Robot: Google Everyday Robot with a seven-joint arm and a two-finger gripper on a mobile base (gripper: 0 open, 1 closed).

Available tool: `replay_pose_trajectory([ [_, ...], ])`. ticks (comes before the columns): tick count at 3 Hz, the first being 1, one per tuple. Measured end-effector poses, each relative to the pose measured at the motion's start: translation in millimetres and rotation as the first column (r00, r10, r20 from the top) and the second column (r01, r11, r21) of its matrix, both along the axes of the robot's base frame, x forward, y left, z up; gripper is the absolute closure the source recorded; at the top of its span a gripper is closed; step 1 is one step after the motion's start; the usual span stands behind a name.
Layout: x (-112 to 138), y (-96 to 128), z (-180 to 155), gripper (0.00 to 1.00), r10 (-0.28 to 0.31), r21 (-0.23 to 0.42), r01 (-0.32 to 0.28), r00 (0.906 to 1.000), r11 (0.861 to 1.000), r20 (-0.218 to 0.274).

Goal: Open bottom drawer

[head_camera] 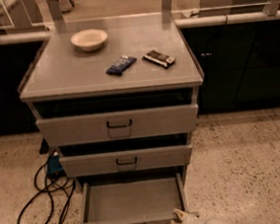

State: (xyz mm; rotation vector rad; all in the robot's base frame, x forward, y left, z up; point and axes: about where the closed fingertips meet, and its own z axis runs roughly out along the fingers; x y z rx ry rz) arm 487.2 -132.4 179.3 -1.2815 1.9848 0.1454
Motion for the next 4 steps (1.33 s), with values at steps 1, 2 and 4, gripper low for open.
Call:
replay_pose_trajectory([
  [1,0.0,0.0,0.0,0.81,0.0,0.0,0.0,1.0,1.0,0.0],
  [2,0.0,0.0,0.0,0.58,0.0,0.0,0.0,1.0,1.0,0.0],
  [4,0.0,0.1,0.0,0.12,0.0,0.0,0.0,1.0,1.0,0.0],
])
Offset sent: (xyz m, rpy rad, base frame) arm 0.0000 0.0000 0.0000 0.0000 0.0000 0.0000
